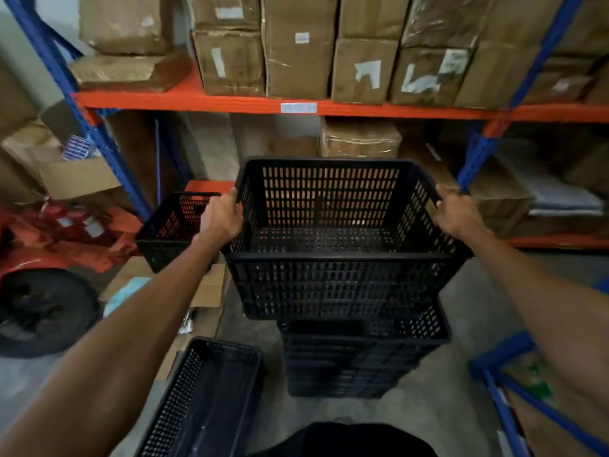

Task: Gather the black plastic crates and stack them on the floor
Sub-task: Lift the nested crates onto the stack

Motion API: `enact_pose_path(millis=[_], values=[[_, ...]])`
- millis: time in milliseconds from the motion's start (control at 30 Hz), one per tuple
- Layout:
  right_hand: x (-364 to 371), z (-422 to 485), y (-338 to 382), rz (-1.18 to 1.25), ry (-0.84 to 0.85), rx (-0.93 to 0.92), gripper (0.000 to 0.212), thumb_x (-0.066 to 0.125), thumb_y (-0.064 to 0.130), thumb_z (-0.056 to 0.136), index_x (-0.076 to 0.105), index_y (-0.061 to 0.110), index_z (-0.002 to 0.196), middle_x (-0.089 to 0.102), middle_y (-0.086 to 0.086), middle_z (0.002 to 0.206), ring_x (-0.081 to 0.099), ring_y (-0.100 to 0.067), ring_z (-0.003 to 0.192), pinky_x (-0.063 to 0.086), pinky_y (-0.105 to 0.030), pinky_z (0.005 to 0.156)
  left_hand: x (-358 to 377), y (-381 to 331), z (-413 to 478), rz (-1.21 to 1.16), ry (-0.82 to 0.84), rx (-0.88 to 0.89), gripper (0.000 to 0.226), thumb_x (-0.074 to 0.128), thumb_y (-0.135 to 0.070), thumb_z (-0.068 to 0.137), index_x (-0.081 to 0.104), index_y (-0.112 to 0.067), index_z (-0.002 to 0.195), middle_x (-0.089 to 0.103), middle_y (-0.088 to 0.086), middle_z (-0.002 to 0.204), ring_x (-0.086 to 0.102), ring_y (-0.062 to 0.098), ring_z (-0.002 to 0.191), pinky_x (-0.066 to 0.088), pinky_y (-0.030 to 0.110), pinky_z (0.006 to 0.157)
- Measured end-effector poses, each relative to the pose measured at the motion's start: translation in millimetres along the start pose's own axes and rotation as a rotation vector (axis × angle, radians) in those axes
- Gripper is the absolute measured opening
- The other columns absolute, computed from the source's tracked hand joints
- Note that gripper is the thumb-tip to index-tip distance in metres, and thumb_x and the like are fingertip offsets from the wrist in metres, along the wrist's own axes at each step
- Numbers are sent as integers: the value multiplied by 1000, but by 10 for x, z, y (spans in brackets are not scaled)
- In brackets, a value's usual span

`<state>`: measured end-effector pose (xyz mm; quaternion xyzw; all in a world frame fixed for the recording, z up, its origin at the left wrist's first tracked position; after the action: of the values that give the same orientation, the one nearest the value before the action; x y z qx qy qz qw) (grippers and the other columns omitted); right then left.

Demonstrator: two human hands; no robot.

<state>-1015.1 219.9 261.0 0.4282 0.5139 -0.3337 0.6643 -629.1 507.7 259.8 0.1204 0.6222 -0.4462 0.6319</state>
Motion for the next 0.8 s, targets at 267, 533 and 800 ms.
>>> enact_pose_path(millis=[267, 533, 800], values=[[292, 109, -816, 38, 26, 125, 51, 38, 24, 100, 31, 28, 151, 65, -27, 113, 59, -45, 107, 51, -48, 85, 715, -549, -74, 74, 22, -32, 51, 39, -22, 97, 36, -18, 148, 63, 34, 109, 61, 52, 98, 51, 50, 80], [460, 161, -1012, -57, 32, 92, 59, 44, 22, 97, 25, 24, 153, 68, -26, 103, 62, -43, 98, 52, -43, 77, 909, -623, -142, 92, 27, 25, 52, 38, -22, 98, 34, -14, 149, 66, 35, 99, 63, 52, 90, 51, 50, 72], [425, -15, -1148, -128, 9, 44, 55, 38, 18, 100, 27, 15, 153, 68, -29, 103, 62, -47, 99, 51, -44, 80, 964, -674, -258, 124, 54, 70, 52, 36, -21, 99, 32, -8, 149, 65, 36, 100, 62, 53, 91, 50, 50, 74]])
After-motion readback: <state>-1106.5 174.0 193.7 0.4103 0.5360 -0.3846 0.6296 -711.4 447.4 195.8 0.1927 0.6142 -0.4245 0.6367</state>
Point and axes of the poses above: each hand's wrist, its own z-axis towards the middle knuckle, its own x-axis out of the palm, y = z × x, the point moved 3 cm from there along z, towards the middle knuckle
